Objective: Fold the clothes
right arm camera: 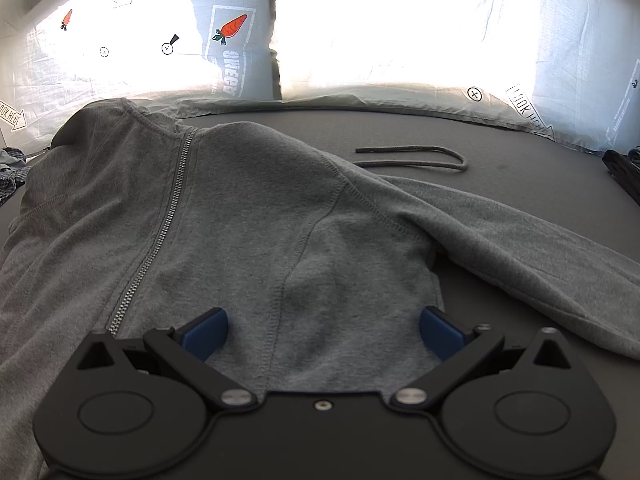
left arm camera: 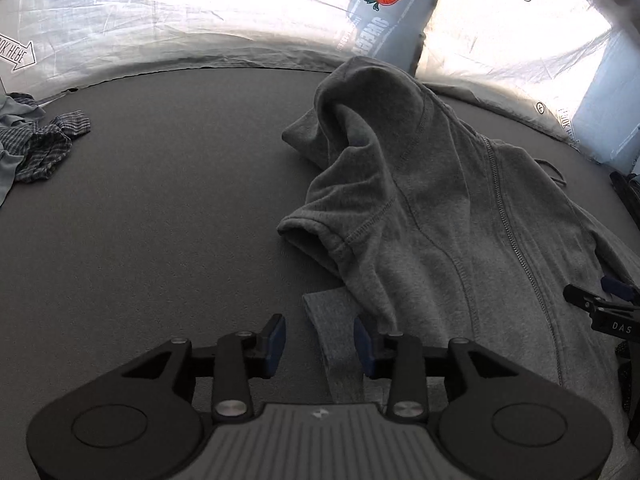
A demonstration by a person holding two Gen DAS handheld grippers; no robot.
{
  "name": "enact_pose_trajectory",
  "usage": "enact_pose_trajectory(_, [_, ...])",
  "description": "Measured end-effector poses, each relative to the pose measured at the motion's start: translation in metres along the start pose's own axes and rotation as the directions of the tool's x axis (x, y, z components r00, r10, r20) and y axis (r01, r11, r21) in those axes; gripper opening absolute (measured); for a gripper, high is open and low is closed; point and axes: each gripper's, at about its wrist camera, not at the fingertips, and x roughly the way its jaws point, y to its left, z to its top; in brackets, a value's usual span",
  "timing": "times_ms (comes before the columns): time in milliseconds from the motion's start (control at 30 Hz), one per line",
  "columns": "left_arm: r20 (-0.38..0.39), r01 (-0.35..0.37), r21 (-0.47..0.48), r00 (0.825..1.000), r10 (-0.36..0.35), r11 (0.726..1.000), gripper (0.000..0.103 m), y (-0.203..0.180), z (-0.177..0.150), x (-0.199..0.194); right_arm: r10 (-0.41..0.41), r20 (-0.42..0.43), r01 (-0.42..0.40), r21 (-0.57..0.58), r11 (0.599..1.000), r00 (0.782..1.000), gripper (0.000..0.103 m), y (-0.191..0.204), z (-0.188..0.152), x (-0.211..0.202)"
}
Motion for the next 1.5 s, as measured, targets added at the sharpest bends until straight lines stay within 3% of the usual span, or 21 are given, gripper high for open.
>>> enact_pose_trajectory(167, [0.004, 0.034, -0.028, 0.999, -0.034, 0.999, 0.037, -0.004, -0.006, 0.006, -0.001, 0.0, 0.001, 0.0, 1.0, 1.0, 0.103, 0.0, 0.0, 0.0])
enact_pose_trajectory(200, [0.004, 0.061, -0.042, 0.998, -0.061, 0.997, 0.032, -0.005, -0.007, 0.006, -0.001, 0.0, 0.001, 0.0, 1.0, 1.0, 0.103, 0.0, 0.0, 0.0])
enact_pose_trajectory(233, [0.006, 0.079, -0.052, 0.997, -0.078, 0.996, 0.014, -0.007, -0.008, 0.007, -0.001, 0.0, 0.001, 0.0, 1.0, 1.0, 0.103, 0.0, 0.0, 0.0])
enact_pose_trajectory(300, [0.018, 0.077, -0.052, 0.997, -0.077, 0.996, 0.007, -0.014, -0.01, 0.008, -0.001, 0.0, 0.001, 0.001, 1.0, 1.0, 0.103, 0.0, 0.0, 0.0])
enact_pose_trajectory(433, [0.055, -0.038, 0.033, 0.998, 0.037, 0.999, 0.004, -0.029, -0.008, -0.002, -0.001, 0.0, 0.001, 0.002, 1.0, 1.0, 0.103, 0.001, 0.0, 0.0])
enact_pose_trajectory(533, [0.156, -0.14, 0.096, 0.98, 0.124, 0.985, 0.005, -0.034, 0.005, -0.035, -0.001, 0.001, 0.001, 0.003, 1.0, 1.0, 0.103, 0.0, 0.0, 0.0])
enact_pose_trajectory(567, [0.207, -0.21, 0.115, 0.961, 0.184, 0.971, 0.005, -0.036, 0.011, -0.048, 0.0, 0.001, 0.0, 0.003, 1.0, 1.0, 0.103, 0.0, 0.0, 0.0])
enact_pose_trajectory(633, [0.317, -0.36, 0.139, 0.899, 0.303, 0.923, 0.005, -0.035, 0.024, -0.073, 0.0, 0.001, 0.0, 0.003, 1.0, 1.0, 0.103, 0.0, 0.0, 0.0])
enact_pose_trajectory(767, [0.471, -0.604, 0.065, 0.72, 0.509, 0.794, 0.005, 0.001, 0.061, -0.109, 0.0, 0.0, 0.0, 0.002, 1.0, 1.0, 0.103, 0.0, 0.001, 0.0])
enact_pose_trajectory(833, [0.495, -0.676, -0.014, 0.636, 0.592, 0.737, 0.005, 0.028, 0.08, -0.125, 0.001, 0.0, -0.001, 0.002, 1.0, 1.0, 0.103, 0.0, 0.001, -0.001])
enact_pose_trajectory(900, [0.496, -0.772, -0.066, 0.524, 0.692, 0.632, 0.005, 0.054, 0.091, -0.132, 0.001, 0.0, -0.001, 0.002, 1.0, 1.0, 0.103, 0.0, 0.001, -0.001])
enact_pose_trajectory(933, [0.484, -0.808, -0.075, 0.484, 0.73, 0.585, 0.005, 0.065, 0.093, -0.134, 0.001, 0.0, -0.001, 0.002, 1.0, 1.0, 0.103, 0.0, 0.001, -0.001])
enact_pose_trajectory(1000, [0.432, -0.841, -0.11, 0.44, 0.787, 0.53, 0.005, 0.088, 0.092, -0.136, 0.001, 0.0, -0.001, 0.002, 1.0, 1.0, 0.103, 0.0, 0.001, -0.001])
enact_pose_trajectory(1067, [0.328, -0.826, -0.199, 0.452, 0.83, 0.528, 0.01, 0.108, 0.081, -0.136, 0.001, 0.0, -0.001, 0.001, 1.0, 1.0, 0.103, 0.0, 0.001, -0.001])
enact_pose_trajectory(1133, [0.182, -0.785, -0.315, 0.502, 0.845, 0.534, 0.016, 0.131, 0.063, -0.134, 0.0, -0.001, 0.0, -0.001, 1.0, 1.0, 0.103, 0.0, 0.001, -0.001])
enact_pose_trajectory(1200, [0.076, -0.715, -0.429, 0.58, 0.811, 0.552, 0.02, 0.146, 0.043, -0.131, -0.003, -0.004, 0.003, -0.004, 1.0, 1.0, 0.103, 0.001, 0.002, -0.001])
enact_pose_trajectory(1300, [0.053, -0.583, -0.519, 0.708, 0.704, 0.625, 0.046, 0.141, 0.017, -0.124, -0.001, -0.03, 0.001, -0.008, 1.0, 1.0, 0.103, 0.002, 0.007, 0.003])
enact_pose_trajectory(1367, [0.067, -0.524, -0.48, 0.777, 0.626, 0.703, 0.071, 0.122, 0.01, -0.109, 0.001, -0.052, -0.002, -0.011, 1.0, 0.999, 0.103, 0.003, 0.012, 0.005])
enact_pose_trajectory(1400, [0.079, -0.495, -0.438, 0.811, 0.58, 0.751, 0.075, 0.11, 0.01, -0.1, 0.002, -0.063, -0.003, -0.013, 1.0, 0.998, 0.103, 0.003, 0.014, 0.007])
enact_pose_trajectory(1467, [0.096, -0.444, -0.347, 0.859, 0.502, 0.826, 0.086, 0.085, 0.017, -0.08, 0.012, -0.096, -0.014, -0.018, 1.0, 0.995, 0.103, 0.003, 0.021, 0.011])
enact_pose_trajectory(1500, [0.103, -0.427, -0.308, 0.874, 0.476, 0.85, 0.087, 0.071, 0.022, -0.071, 0.018, -0.115, -0.02, -0.021, 1.0, 0.993, 0.103, 0.002, 0.025, 0.013])
